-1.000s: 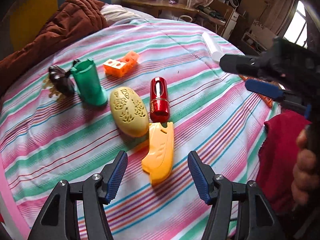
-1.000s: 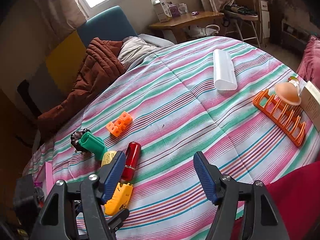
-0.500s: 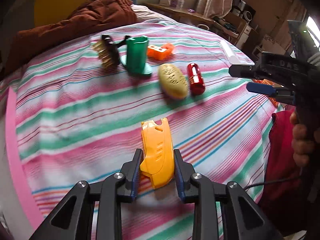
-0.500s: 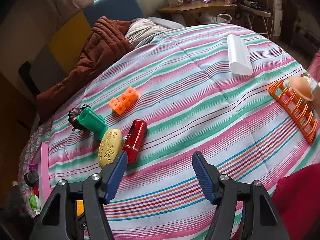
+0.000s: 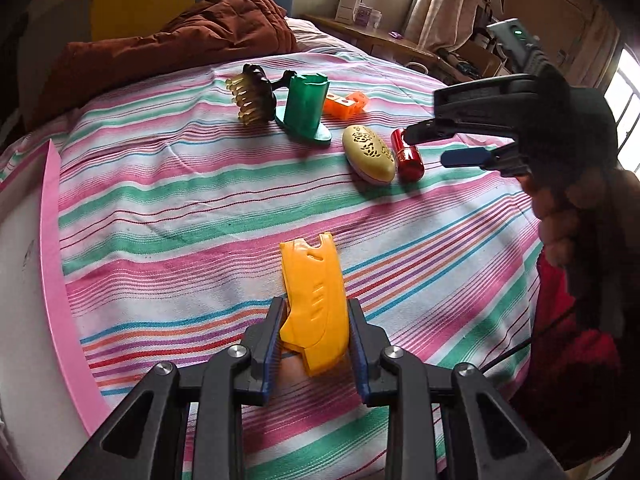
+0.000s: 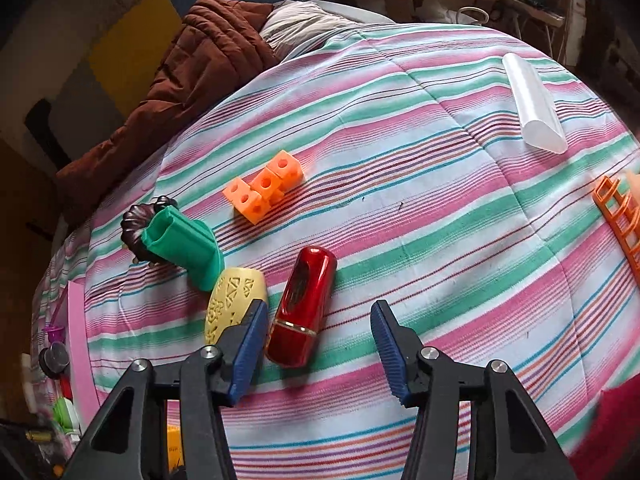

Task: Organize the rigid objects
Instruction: 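Grasp the red glossy cylinder with the right gripper while the left gripper lifts the yellow piece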

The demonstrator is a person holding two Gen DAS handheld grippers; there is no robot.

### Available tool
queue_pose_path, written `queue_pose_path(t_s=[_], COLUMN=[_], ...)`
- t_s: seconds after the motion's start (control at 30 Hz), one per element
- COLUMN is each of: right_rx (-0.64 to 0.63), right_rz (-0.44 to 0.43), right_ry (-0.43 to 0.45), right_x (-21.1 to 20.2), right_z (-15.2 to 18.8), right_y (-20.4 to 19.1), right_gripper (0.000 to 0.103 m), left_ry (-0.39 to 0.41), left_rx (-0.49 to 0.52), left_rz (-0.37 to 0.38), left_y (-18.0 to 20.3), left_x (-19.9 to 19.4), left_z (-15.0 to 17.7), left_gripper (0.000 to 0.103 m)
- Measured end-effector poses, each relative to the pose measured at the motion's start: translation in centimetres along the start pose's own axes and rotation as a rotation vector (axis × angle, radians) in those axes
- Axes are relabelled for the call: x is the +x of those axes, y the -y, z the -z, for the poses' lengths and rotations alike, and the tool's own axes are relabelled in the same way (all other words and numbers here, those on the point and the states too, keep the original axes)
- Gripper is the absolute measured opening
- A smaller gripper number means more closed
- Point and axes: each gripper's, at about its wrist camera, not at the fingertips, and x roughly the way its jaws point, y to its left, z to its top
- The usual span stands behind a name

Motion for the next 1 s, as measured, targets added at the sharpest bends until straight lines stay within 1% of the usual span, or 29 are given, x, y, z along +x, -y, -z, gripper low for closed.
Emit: queue_pose_path(t_s=[0.1, 0.13, 0.17, 0.27, 0.4, 0.47, 0.57, 0.8, 1.0], right_rx=[-0.024, -0.053, -0.096, -0.185, -0.361, -0.433, -0.442, -0.474, -0.536], right_rz=[0.016, 0.042, 0.080, 0.065, 0.052, 0.058, 0.050, 0.040, 0.084], right_ry=[-0.046, -0.040, -0.038, -0.064, -0.091, -0.085, -0.064, -0.031, -0.001], right_x=[1.9, 2.0, 2.0, 1.5, 0.4, -0.1, -0.4, -0.6, -0.4], right_z=[-0.5, -0.4, -0.3, 1.2, 5.2, 6.6, 7.3, 7.7, 7.9], right_y=[-0.7, -1.0, -1.5, -2.1, -3.0, -3.3, -3.0, -2.8, -3.8], right_gripper=[0.043, 0.031, 0.027, 0.026, 0.027, 0.027, 0.027, 0.027, 0.027], left_ry=[0.003, 0.005, 0.007, 0.008, 0.005, 0.005, 0.006, 0.026, 0.065], left_rx=[0.002, 0.003, 0.003, 0.003, -0.005, -0.005, -0.002, -0.007, -0.027], left_rz=[0.000, 0.001, 0.003, 0.005, 0.001, -0.010, -0.024, -0.061, -0.088], left_y=[0.0, 0.0, 0.0, -0.1, -0.2, -0.1, 0.1, -0.2, -0.9], left_x=[0.1, 0.1, 0.1, -0.1, -0.5, -0.7, -1.2, -3.0, -5.3], left_z=[0.0, 0.0, 0.0, 0.1, 0.2, 0.3, 0.8, 1.5, 1.8], left_gripper=[0.029, 0.029, 0.029, 0.029, 0.029, 0.029, 0.029, 0.029, 0.029])
